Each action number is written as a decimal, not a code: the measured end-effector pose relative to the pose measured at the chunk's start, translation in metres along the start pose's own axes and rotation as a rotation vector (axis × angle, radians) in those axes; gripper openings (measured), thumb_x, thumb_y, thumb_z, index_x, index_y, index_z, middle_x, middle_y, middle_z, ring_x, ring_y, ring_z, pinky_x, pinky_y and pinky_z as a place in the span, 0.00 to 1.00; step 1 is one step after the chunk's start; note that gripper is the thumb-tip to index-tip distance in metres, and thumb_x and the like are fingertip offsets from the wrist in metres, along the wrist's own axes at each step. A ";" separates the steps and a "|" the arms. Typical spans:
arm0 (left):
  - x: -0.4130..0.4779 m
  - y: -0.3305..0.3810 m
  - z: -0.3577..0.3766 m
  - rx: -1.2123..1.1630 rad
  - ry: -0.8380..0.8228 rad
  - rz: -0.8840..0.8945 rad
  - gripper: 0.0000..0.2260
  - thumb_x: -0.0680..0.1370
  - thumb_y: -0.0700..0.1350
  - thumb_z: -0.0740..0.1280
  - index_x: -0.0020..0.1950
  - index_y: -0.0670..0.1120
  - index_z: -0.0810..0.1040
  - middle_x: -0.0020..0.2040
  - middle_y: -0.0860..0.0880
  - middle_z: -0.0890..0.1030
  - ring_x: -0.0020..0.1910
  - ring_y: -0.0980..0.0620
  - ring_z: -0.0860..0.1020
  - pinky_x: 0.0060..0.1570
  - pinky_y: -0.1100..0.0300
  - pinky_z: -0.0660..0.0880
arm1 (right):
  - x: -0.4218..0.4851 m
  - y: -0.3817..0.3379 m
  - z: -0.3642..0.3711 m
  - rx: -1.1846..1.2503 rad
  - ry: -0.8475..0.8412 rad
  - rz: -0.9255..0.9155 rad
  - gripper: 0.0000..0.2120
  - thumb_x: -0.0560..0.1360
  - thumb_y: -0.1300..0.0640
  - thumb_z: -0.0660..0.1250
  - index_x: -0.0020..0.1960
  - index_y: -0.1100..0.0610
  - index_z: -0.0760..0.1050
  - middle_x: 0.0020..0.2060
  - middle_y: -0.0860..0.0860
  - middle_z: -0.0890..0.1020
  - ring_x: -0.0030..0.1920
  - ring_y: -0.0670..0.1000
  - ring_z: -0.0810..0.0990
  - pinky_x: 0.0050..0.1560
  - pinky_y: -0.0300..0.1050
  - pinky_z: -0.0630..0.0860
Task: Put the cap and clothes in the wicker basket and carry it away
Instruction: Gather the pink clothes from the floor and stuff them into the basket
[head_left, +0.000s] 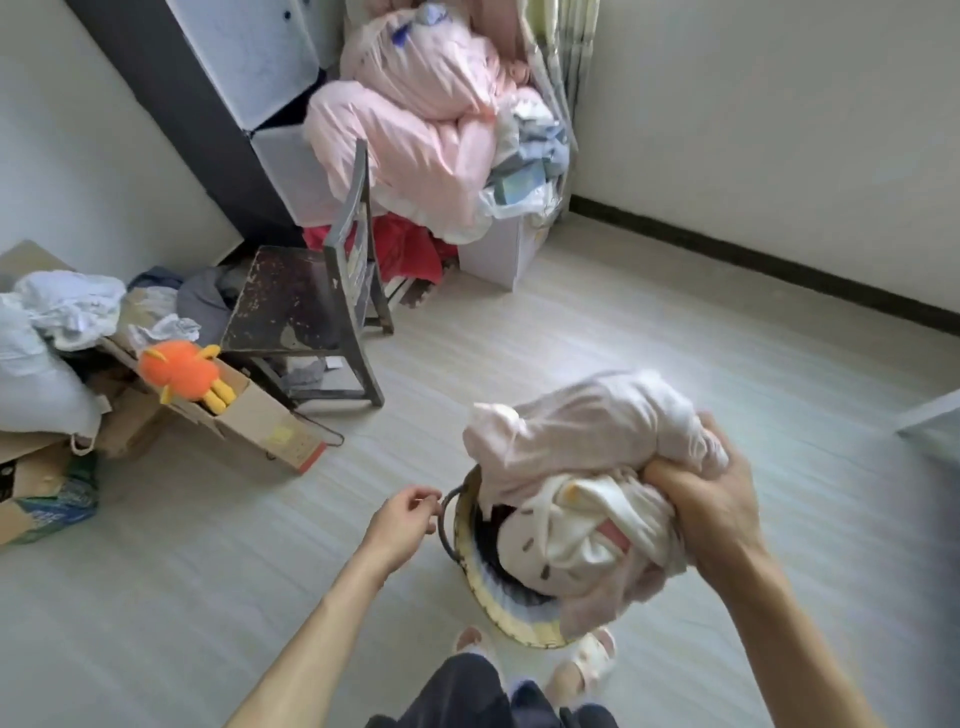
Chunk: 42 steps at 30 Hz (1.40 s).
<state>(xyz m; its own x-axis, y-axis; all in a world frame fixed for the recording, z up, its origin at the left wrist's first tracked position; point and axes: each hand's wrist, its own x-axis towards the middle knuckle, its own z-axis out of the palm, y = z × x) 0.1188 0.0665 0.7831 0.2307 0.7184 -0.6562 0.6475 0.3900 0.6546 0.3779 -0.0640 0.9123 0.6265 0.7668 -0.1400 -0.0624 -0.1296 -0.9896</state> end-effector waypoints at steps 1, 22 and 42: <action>0.011 -0.012 0.002 0.022 -0.006 -0.030 0.11 0.79 0.49 0.60 0.58 0.49 0.78 0.50 0.53 0.83 0.49 0.50 0.82 0.47 0.54 0.75 | 0.000 0.025 0.002 -0.042 0.007 0.065 0.16 0.58 0.67 0.67 0.44 0.55 0.79 0.32 0.48 0.83 0.34 0.47 0.80 0.34 0.42 0.78; 0.275 -0.199 0.145 0.182 0.199 -0.191 0.18 0.80 0.53 0.54 0.67 0.48 0.67 0.60 0.43 0.80 0.58 0.39 0.78 0.60 0.46 0.74 | 0.097 0.487 0.052 -0.648 -0.085 0.621 0.26 0.62 0.48 0.69 0.60 0.44 0.74 0.54 0.48 0.81 0.53 0.51 0.80 0.56 0.53 0.77; 0.275 -0.210 0.152 0.100 0.348 -0.035 0.14 0.81 0.57 0.53 0.51 0.48 0.70 0.42 0.43 0.84 0.46 0.37 0.80 0.45 0.48 0.74 | 0.186 0.507 0.133 -0.066 -0.182 0.815 0.44 0.70 0.39 0.71 0.78 0.45 0.51 0.75 0.55 0.65 0.66 0.58 0.74 0.64 0.57 0.72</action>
<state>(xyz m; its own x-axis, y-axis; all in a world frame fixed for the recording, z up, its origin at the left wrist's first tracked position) 0.1567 0.0942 0.4080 -0.0431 0.8654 -0.4992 0.7228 0.3720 0.5824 0.3596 0.0961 0.3800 0.2694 0.5057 -0.8196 -0.3923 -0.7196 -0.5729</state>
